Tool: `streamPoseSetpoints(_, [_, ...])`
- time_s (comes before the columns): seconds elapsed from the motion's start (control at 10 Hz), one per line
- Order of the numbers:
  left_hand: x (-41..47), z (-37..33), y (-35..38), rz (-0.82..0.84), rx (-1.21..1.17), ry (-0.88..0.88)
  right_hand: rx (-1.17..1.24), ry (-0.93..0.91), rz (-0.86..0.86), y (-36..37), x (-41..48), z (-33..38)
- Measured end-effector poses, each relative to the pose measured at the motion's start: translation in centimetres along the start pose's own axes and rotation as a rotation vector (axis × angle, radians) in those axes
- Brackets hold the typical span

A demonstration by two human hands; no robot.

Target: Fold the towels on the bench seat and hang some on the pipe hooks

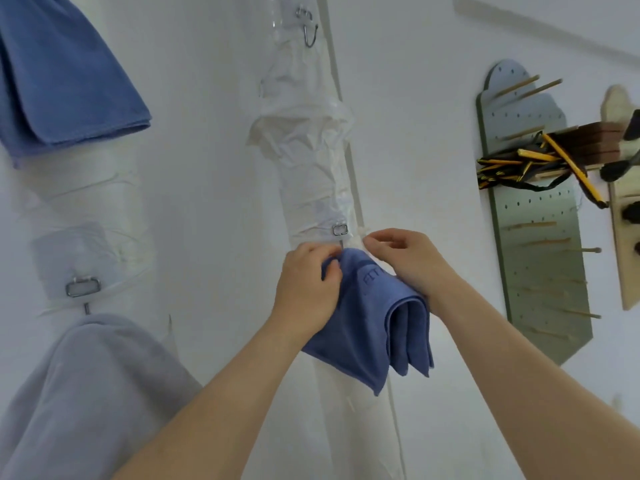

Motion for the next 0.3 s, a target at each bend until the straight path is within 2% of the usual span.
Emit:
streamPoseSetpoints(0.1, [-0.8, -1.8, 1.2, 0.128, -0.091, 0.067, -0.194, -0.116, 0.15, 1.9, -1.6, 2.1])
streamPoseSetpoints(0.2, [-1.4, -1.4, 1.8, 0.225, -0.258, -0.035, -0.407, -0.146, 0.195, 3.1, -2.2, 1.4])
streamPoseSetpoints(0.3, [-2.5, -0.7, 0.5, 0.182, -0.312, -0.169, -0.412, -0.094, 0.137, 2.2, -3.0, 1.4])
Point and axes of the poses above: each hand's wrist, its own x-axis towards the middle knuckle, its own y-axis out of the palm, z = x × y, the point moved 8 cm from there along x, towards the middle knuckle
